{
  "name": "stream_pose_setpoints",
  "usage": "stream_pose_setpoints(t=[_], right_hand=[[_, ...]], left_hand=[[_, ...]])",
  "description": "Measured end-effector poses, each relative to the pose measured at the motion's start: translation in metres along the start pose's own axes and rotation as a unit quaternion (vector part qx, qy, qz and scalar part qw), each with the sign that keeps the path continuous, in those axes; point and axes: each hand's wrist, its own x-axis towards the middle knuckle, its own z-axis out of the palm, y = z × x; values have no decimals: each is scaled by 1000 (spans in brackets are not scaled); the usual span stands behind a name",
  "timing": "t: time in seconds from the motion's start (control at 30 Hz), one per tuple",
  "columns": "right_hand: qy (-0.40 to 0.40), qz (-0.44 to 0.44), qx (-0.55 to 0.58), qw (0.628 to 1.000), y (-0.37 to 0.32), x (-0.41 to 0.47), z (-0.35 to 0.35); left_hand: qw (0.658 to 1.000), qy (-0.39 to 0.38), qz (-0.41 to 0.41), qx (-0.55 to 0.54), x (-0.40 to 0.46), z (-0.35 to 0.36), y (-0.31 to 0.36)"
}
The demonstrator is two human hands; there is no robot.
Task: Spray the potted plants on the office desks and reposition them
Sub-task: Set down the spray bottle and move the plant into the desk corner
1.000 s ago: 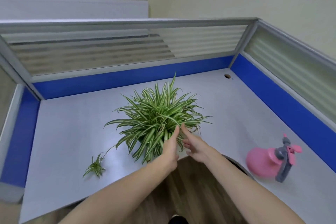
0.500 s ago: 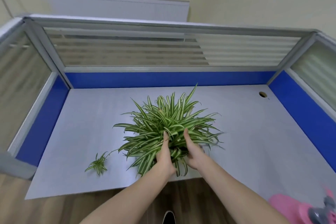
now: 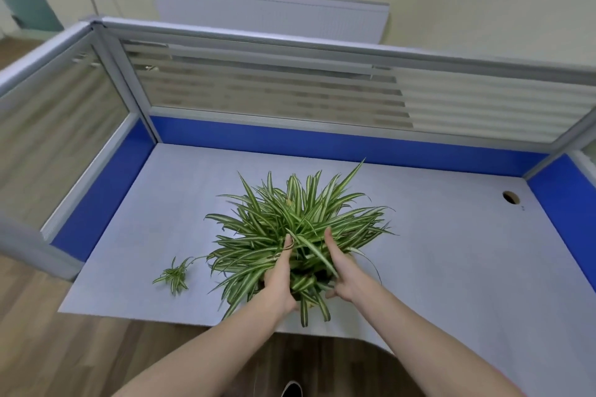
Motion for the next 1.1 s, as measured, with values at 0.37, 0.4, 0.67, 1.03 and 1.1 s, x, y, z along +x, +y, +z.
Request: stream_pose_setpoints(t=[0.37,0.4,0.67,1.03,1.1], right_hand=[[-85,23,-52,995,-25,7,31],[-87,20,-54,995,-29,8,35],[-85,7,-68,994,-63,14,79],[-98,6,-88,991,-106,51,182],[-109,-2,-74,991,-115,59,197]], left_hand=[[1000,10,7,11,-5,-11,44],[1000,8,7,12,-5,-12,49],[1000,21,9,-3,14,-28,86],[999,41,25,-3,33,-67,188],[999,37,22,1,39,-74,206]])
